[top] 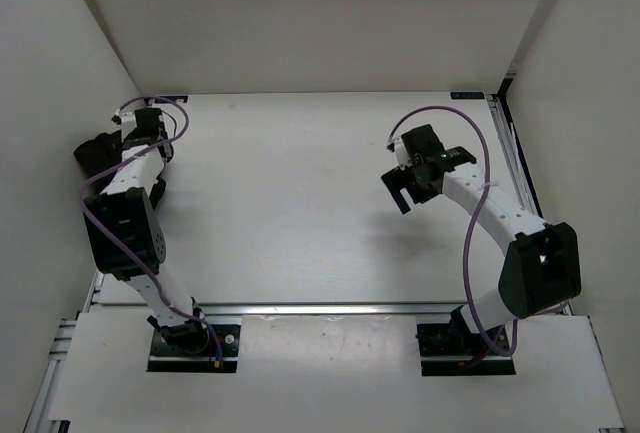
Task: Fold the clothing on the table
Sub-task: Move the skirt to the center of the board
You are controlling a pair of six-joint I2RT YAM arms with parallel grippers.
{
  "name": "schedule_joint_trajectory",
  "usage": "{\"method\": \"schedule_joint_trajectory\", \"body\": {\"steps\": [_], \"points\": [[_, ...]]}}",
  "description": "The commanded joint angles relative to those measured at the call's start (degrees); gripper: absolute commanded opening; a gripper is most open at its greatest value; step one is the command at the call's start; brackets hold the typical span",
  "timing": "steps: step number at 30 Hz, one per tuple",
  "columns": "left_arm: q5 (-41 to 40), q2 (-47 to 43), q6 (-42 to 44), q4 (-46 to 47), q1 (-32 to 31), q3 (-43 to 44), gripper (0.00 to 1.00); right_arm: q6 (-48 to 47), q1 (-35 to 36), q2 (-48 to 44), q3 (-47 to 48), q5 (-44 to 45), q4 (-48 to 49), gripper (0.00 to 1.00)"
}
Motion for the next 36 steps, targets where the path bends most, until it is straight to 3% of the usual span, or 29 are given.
{"method": "schedule_joint_trajectory", "body": {"steps": [1, 3, 7, 9, 10, 12, 13, 14, 17, 21, 23, 26, 29, 32, 36], "points": [[-0.7, -4.9, -0.3, 1.1, -3.8, 2.1, 0.0, -1.3, -0.1, -0.9, 1.7, 1.7, 1.2, 0.99], [-2.5, -6.2, 0.4, 1.2, -9.1, 4.1, 0.0, -1.7, 0.0, -1.9, 0.6, 2.1, 1.3, 0.99], [-7.1, -8.2, 4.5, 3.6, -27.7, 7.8, 0.0, -2.3, -0.6, -3.6, -2.0, 3.9, 2.0, 0.99], [-4.8, -7.9, 4.9, 3.7, -39.4, 9.8, 0.0, -1.5, -1.8, -5.4, -3.0, 3.8, 1.7, 0.99], [-0.8, -7.2, 3.7, 2.1, -41.9, 10.6, 0.0, -1.0, -3.5, -6.0, -4.1, 3.7, 1.5, 0.99], [12.5, -6.2, -1.5, 1.3, -49.0, 6.0, 0.44, 0.1, -6.6, -7.0, -5.0, 2.7, 0.5, 0.99], [22.7, -5.7, -2.3, 3.6, -50.1, 3.6, 0.98, 1.1, -7.2, -7.7, -5.4, 2.2, 0.3, 0.99], [27.0, -5.4, -3.0, 4.9, -53.0, -0.3, 0.98, 1.4, -8.3, -8.1, -5.8, 2.1, 0.4, 0.99], [23.8, -10.3, -8.2, 8.1, -55.8, -3.9, 0.99, 2.3, -10.1, -10.2, -6.6, 1.6, -0.6, 0.99], [27.6, -24.7, -9.3, 22.8, -48.3, -9.5, 0.99, 3.0, -9.9, -13.5, -8.7, 0.6, -1.1, 0.99], [29.2, -25.2, -9.0, 20.2, -41.4, -7.5, 0.99, 3.2, -9.5, -15.1, -9.3, -1.9, -1.7, 0.99], [30.0, -20.6, -2.7, 8.7, -38.4, -2.7, 0.99, 3.4, -8.3, -15.5, -8.8, -5.7, -1.4, 1.0], [22.7, -14.8, 15.2, -0.9, -44.2, -1.1, 0.99, 3.4, -5.9, -15.2, -8.4, -5.8, 1.3, 0.99], [17.6, -16.8, 27.5, 4.4, -52.1, -11.3, 0.99, 2.9, -5.0, -14.7, -8.3, -6.3, 3.6, 1.0], [19.6, -16.2, 25.1, 6.7, -51.7, -18.5, 0.98, 2.2, -5.6, -13.8, -9.0, -7.0, 4.7, 0.99]]}}
